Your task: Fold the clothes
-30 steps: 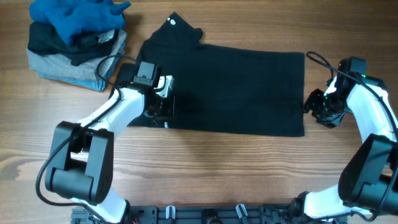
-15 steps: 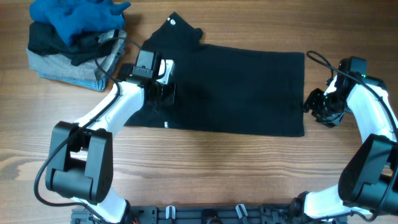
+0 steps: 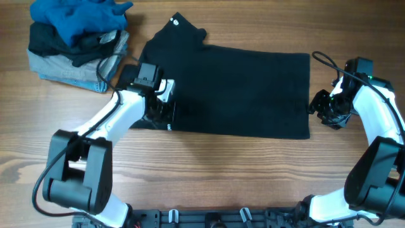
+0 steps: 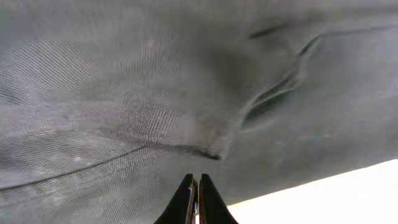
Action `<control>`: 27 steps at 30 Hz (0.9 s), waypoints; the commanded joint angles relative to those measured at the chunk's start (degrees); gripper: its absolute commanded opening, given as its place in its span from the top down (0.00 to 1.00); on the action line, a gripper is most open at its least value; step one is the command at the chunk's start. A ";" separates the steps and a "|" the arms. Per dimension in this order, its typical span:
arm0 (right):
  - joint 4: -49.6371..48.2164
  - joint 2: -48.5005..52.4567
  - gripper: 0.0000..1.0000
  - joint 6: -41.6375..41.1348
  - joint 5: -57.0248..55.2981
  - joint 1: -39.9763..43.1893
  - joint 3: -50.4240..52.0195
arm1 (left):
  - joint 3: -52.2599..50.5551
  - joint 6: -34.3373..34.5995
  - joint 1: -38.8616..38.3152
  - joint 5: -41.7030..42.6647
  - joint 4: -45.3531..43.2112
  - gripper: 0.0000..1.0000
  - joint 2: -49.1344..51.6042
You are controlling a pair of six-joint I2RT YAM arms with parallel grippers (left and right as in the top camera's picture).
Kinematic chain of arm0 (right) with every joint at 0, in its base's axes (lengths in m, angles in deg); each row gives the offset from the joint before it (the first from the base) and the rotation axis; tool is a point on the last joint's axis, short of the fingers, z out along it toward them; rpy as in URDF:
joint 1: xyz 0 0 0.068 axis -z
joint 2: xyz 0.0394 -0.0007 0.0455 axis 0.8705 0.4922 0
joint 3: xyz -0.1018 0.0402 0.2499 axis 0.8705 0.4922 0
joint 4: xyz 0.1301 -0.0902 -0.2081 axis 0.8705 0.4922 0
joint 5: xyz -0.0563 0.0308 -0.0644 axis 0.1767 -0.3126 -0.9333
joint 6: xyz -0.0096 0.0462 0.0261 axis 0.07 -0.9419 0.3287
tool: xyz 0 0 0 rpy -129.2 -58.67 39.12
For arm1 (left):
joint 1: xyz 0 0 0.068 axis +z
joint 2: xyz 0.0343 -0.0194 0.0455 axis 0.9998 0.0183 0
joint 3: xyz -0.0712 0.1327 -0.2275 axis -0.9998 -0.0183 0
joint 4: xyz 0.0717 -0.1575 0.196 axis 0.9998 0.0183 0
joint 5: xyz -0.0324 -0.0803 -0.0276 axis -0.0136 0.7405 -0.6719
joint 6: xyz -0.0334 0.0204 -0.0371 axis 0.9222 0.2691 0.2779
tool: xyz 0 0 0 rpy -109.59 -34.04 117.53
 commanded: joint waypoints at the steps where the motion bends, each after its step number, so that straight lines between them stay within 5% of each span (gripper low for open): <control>1: -0.17 -1.20 0.43 -0.46 0.61 0.13 -1.07 | -2.95 -0.31 -0.22 0.85 -3.34 0.94 1.86; 6: -0.72 -1.20 0.43 -0.48 0.63 0.13 -1.07 | -3.04 -0.22 -0.04 -1.14 -16.48 0.91 2.84; 11: -0.98 -1.20 0.44 -0.46 0.63 0.13 -1.07 | 10.62 0.15 2.38 -5.33 -17.38 0.85 1.88; 15: -0.79 -1.20 0.43 -0.42 0.61 0.13 -1.07 | 16.26 -0.28 2.36 -5.33 -9.70 0.77 1.68; 19: 0.35 -1.20 0.43 -0.44 0.63 0.13 -1.07 | 14.29 -0.02 2.64 -7.10 9.64 0.80 1.75; 21: 0.33 -1.20 0.43 -0.46 0.63 0.13 -1.07 | 9.86 -0.02 2.67 -6.82 9.11 0.66 1.81; 23: 0.24 -1.20 0.43 -0.46 0.63 0.13 -1.07 | 5.35 0.02 3.13 -6.84 4.37 0.65 1.92; 27: 0.26 -1.20 0.43 -0.46 0.63 0.13 -1.07 | -0.28 1.22 3.41 -6.80 -2.14 0.89 2.99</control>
